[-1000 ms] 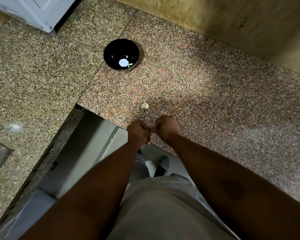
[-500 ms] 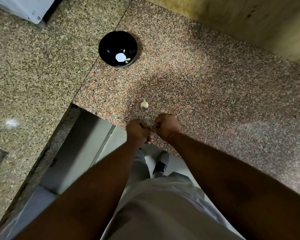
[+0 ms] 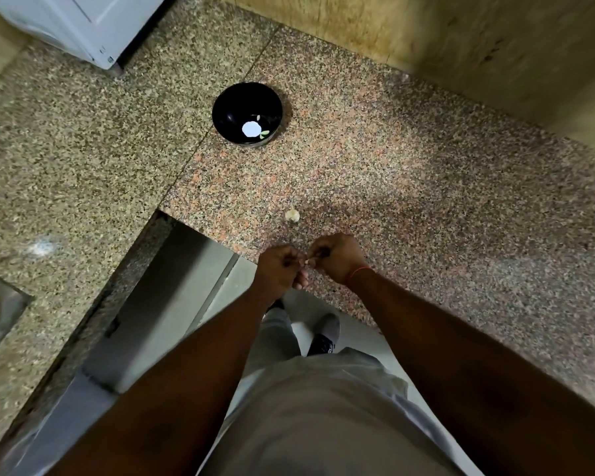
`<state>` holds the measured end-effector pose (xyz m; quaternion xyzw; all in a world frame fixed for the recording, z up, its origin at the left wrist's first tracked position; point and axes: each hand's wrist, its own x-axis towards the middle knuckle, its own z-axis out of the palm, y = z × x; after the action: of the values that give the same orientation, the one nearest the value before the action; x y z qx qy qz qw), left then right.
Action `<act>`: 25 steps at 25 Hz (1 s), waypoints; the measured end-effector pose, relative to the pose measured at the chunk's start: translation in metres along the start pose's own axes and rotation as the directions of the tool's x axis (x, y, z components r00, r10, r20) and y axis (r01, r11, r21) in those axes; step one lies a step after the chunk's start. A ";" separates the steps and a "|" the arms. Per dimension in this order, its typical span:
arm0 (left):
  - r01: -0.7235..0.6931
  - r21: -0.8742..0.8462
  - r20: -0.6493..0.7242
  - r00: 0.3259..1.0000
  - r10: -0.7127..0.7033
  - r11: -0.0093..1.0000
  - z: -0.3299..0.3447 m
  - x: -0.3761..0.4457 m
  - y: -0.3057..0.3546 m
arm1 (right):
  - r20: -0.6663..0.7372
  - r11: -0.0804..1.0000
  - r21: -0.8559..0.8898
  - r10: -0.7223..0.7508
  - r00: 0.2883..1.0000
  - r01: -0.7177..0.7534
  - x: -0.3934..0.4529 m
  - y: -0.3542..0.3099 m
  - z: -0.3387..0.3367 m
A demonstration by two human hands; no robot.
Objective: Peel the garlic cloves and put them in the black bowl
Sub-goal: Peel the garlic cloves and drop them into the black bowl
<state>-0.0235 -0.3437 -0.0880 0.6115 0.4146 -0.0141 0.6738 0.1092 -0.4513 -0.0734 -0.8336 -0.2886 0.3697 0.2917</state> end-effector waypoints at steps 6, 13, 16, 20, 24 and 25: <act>-0.013 0.002 -0.017 1.000 0.013 1.000 0.004 -0.005 0.007 | 0.125 0.842 0.482 0.206 0.970 -0.241 -0.005 -0.001 -0.002; -0.069 0.040 -0.026 0.997 0.070 0.997 0.006 -0.008 0.012 | 0.143 0.719 0.630 0.264 0.954 -0.294 -0.007 0.007 -0.001; -0.106 0.140 -0.068 0.991 0.116 0.984 0.009 -0.006 0.011 | 0.164 0.676 0.668 0.275 0.947 -0.312 -0.005 0.011 0.001; -0.166 0.281 -0.137 0.968 0.211 0.945 0.017 -0.006 0.011 | 0.178 0.644 0.693 0.285 0.942 -0.325 -0.005 0.014 0.002; -0.194 0.394 -0.125 0.957 0.261 0.898 0.018 0.000 0.010 | 0.195 0.596 0.724 0.305 0.932 -0.347 -0.005 0.015 0.000; -0.201 0.426 -0.118 0.954 0.274 0.882 0.017 0.002 0.010 | 0.201 0.592 0.726 0.305 0.931 -0.351 -0.006 0.015 -0.001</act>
<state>-0.0076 -0.3548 -0.0822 0.7841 0.3816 0.0360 0.4882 0.1106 -0.4652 -0.0807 -0.6659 0.0403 0.5254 0.5281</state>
